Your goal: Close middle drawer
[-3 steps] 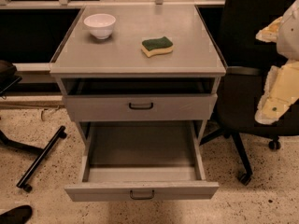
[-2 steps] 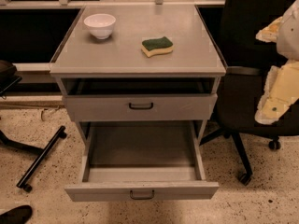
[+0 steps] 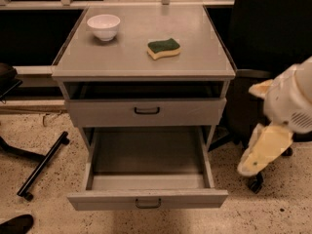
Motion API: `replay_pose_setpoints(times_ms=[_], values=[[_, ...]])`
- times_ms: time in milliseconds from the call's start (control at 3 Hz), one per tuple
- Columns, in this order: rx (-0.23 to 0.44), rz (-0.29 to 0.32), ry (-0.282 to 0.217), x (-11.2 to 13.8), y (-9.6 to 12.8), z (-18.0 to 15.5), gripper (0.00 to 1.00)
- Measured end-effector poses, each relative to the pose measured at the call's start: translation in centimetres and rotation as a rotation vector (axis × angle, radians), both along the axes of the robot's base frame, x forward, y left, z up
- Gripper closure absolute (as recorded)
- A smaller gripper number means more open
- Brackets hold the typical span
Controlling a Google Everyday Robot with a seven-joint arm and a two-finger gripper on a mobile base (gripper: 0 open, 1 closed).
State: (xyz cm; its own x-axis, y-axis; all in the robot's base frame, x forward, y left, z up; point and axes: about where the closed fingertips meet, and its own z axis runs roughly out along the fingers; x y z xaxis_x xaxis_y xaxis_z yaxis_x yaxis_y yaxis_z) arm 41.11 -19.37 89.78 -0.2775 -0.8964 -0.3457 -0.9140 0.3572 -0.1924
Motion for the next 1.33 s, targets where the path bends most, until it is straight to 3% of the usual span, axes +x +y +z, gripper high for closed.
replay_pose_setpoints(times_ms=[333, 667, 1000, 1333], values=[[0.119, 0.005, 0.074, -1.9, 2.8, -7.8, 0.0], [0.218, 0.059, 0.194, -4.4, 6.7, -17.1, 0.0], [0.274, 0.09, 0.321, -7.5, 9.4, -25.1, 0.0], [0.274, 0.09, 0.321, -7.5, 9.4, -25.1, 0.0]])
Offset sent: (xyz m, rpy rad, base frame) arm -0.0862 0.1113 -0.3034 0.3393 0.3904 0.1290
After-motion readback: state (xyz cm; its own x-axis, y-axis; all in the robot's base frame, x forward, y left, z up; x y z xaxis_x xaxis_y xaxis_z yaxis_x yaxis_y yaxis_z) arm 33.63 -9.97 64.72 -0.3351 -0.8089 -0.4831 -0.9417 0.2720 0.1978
